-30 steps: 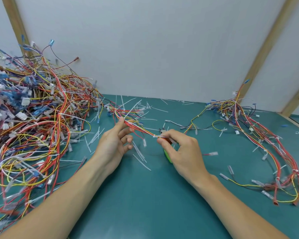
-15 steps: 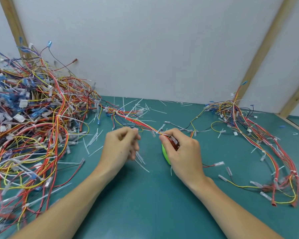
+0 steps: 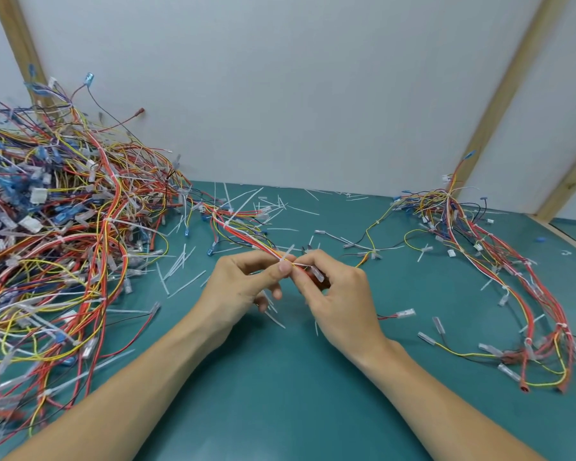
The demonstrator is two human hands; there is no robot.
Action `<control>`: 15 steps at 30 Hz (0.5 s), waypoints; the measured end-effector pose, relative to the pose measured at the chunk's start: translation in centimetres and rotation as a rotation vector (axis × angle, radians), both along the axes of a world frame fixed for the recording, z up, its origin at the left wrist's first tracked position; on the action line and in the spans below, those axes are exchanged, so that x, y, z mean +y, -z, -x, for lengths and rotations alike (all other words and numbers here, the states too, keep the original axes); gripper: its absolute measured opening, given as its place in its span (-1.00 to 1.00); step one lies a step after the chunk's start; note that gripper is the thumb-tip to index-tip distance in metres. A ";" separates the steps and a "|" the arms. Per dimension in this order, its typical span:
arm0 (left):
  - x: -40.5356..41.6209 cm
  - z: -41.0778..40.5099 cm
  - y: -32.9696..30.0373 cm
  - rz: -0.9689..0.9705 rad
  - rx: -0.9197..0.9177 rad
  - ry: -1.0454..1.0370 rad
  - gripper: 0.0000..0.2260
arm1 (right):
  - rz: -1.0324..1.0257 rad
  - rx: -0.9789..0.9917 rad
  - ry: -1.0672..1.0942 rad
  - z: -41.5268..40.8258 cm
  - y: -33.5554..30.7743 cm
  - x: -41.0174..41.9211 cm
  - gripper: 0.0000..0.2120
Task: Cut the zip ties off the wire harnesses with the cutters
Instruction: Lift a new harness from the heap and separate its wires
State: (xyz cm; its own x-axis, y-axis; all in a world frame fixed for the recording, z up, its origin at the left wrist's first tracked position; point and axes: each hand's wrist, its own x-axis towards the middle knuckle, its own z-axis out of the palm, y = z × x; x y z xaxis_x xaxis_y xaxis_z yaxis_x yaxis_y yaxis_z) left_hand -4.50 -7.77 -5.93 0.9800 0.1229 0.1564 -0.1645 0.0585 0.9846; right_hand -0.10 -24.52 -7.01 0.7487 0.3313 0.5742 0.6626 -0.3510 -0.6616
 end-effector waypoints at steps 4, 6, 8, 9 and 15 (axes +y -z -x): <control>0.0 0.0 -0.4 0.016 -0.011 -0.072 -0.78 | 0.027 -0.017 0.018 0.2 -0.2 0.1 -0.84; 0.0 0.0 -0.7 0.045 -0.024 -0.142 -0.78 | 0.097 -0.041 0.084 0.1 -0.2 -0.1 -0.91; 0.1 0.0 -0.9 0.073 -0.031 -0.222 -0.77 | 0.161 -0.047 0.156 -0.3 -0.2 -0.7 -0.92; 0.2 -0.1 -1.0 0.088 -0.032 -0.256 -0.77 | 0.185 -0.040 0.190 -0.5 -0.3 -1.0 -0.92; 1.0 -0.3 -1.1 0.182 -0.008 -0.400 -0.78 | 0.225 0.037 0.261 -1.4 -0.5 -1.9 -0.87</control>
State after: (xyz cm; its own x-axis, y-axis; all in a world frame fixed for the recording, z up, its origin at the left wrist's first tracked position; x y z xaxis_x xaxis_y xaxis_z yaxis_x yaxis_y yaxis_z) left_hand -4.17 -6.75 -4.86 0.8484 0.5189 0.1043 -0.2169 0.1611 0.9628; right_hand 1.30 -26.37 -6.48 0.8439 0.2409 0.4794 0.5083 -0.6451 -0.5705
